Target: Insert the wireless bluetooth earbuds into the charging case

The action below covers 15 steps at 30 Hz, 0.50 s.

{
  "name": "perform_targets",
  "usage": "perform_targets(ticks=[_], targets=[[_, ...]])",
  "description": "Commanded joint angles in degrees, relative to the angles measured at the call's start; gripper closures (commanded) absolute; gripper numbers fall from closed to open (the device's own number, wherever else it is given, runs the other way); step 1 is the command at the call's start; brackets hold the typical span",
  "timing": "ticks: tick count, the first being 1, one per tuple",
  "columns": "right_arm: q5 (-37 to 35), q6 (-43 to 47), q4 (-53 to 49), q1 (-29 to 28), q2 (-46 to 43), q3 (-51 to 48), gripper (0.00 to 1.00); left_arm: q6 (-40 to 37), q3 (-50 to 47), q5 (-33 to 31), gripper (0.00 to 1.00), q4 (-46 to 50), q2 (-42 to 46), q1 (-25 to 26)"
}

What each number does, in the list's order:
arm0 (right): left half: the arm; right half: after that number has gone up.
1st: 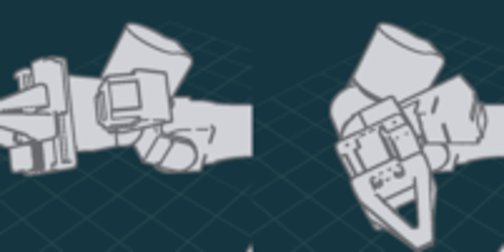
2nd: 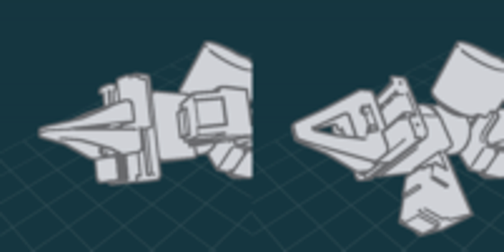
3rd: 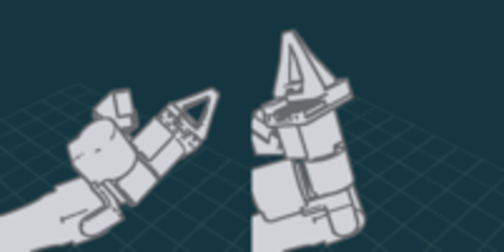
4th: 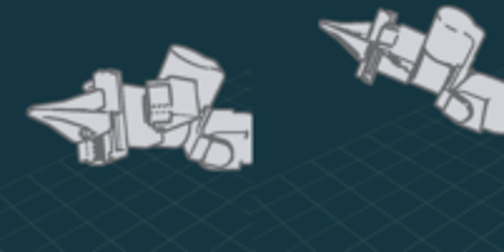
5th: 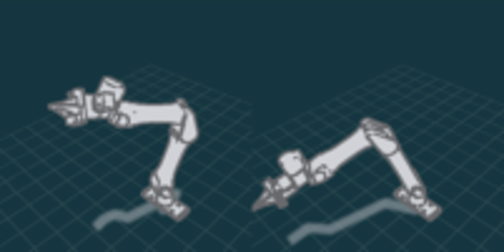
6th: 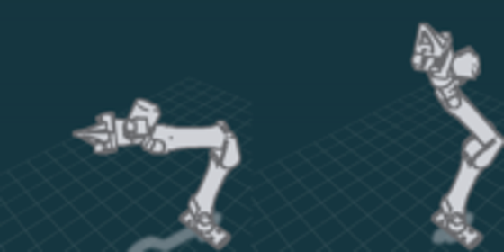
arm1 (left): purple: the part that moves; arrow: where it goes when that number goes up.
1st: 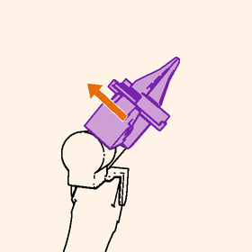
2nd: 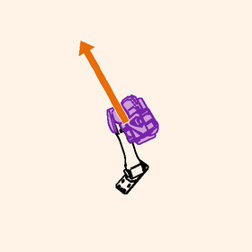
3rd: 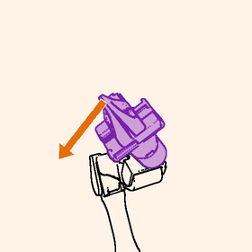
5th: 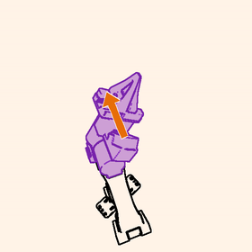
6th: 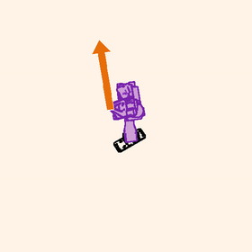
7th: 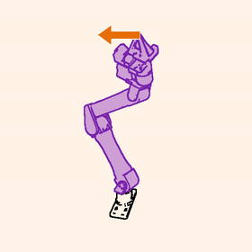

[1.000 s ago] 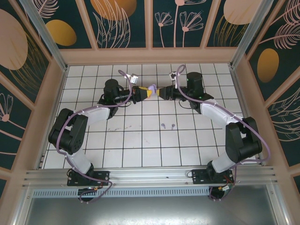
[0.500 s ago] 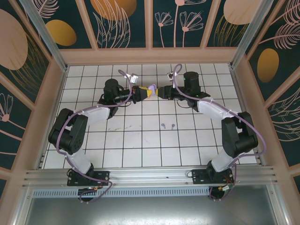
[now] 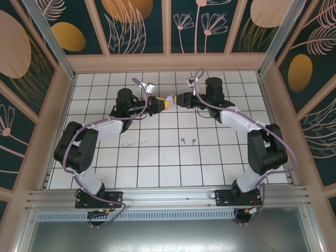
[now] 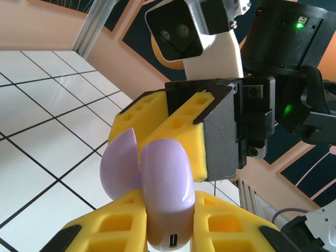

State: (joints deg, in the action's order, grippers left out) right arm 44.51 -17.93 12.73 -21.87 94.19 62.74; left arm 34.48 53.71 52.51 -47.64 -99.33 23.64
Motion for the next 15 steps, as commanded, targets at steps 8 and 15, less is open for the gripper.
perform_targets(ticks=[8,15], targets=[[0.8,0.1,3.4,-0.4,-0.8,-2.8,0.68,-1.2,2.4,1.7,1.0,-0.9,2.5,0.2],[2.1,-0.8,4.2,-0.4,0.4,-1.3,0.68,-1.1,3.3,1.9,1.0,-0.8,2.4,0.3]])
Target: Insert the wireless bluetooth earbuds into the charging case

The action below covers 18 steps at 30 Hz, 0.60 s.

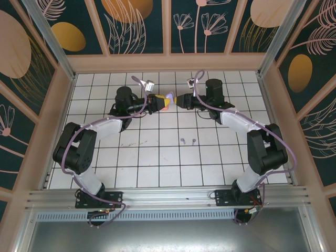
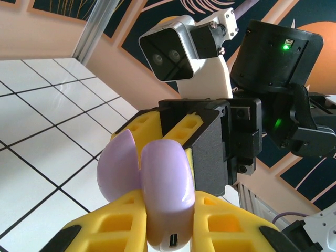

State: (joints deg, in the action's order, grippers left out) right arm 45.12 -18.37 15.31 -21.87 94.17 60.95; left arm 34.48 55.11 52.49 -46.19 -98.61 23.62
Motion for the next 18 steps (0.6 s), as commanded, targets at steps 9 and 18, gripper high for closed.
perform_targets(ticks=[9,18], targets=[[3.1,-0.7,1.7,-0.9,2.4,3.5,0.72,-0.9,2.0,2.5,1.0,-2.4,1.2,0.6],[3.4,-1.3,2.3,-0.9,2.8,4.9,0.95,-0.9,1.9,2.9,1.0,-2.5,0.8,0.8]])
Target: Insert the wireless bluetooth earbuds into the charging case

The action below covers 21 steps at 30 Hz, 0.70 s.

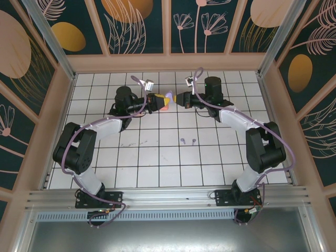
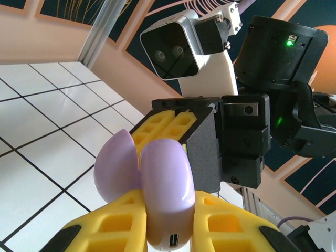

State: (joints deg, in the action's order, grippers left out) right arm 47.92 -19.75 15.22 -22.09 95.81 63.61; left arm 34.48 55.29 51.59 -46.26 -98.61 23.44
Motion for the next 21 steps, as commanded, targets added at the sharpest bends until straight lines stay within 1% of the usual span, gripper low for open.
perform_targets(ticks=[1,2,14,17,19,21], targets=[[0.6,0.0,2.4,-0.7,1.2,2.3,0.98,-0.9,1.8,3.7,1.0,-2.4,0.8,1.0],[0.6,0.0,2.4,-0.6,1.1,2.4,1.0,-0.9,1.7,3.7,1.0,-2.4,0.8,1.0],[-1.0,-0.2,1.4,-0.6,-0.5,2.0,1.0,-1.2,0.9,1.6,1.0,-2.4,0.9,1.0],[-1.7,0.1,0.7,-0.6,-1.1,1.8,1.0,-1.1,0.1,0.7,1.0,-4.1,1.8,1.1],[-2.1,0.2,0.2,-0.5,-1.7,1.6,0.95,-0.5,-0.4,1.7,1.0,-4.9,1.8,1.1],[-1.8,0.2,0.5,-0.1,-2.4,1.1,0.92,0.7,-0.1,3.3,1.0,-6.0,1.6,1.1]])
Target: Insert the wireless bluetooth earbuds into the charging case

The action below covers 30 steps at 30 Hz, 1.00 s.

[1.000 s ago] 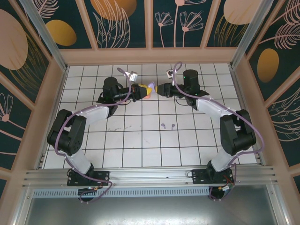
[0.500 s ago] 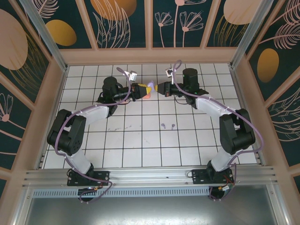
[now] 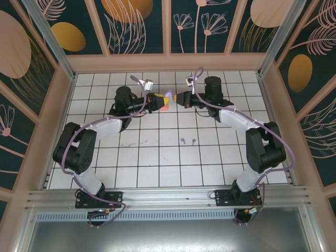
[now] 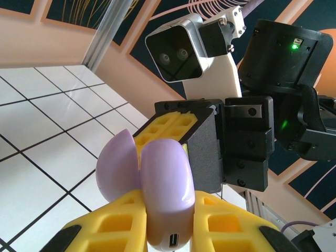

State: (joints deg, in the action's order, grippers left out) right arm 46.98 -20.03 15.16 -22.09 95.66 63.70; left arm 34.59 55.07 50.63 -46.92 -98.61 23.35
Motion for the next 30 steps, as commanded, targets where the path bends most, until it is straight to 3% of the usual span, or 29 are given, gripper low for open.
perform_targets(ticks=[1,8,12,18,30], targets=[[-0.2,0.7,0.4,0.2,-2.5,0.9,0.92,1.1,0.3,5.2,1.0,-5.9,1.5,1.2],[2.0,2.2,-1.8,1.6,-3.3,1.7,0.83,4.1,0.3,9.7,1.0,-8.5,1.9,1.2],[2.8,2.1,-1.8,1.7,-3.0,2.2,0.82,4.6,0.3,10.3,1.0,-8.7,2.1,1.2],[5.0,2.2,-1.1,1.7,-2.8,2.5,0.72,4.0,2.7,11.3,1.0,-7.3,2.0,1.3],[9.7,3.4,-1.0,1.7,-4.2,3.0,0.71,3.8,3.6,13.4,1.0,-6.5,0.9,1.5]])
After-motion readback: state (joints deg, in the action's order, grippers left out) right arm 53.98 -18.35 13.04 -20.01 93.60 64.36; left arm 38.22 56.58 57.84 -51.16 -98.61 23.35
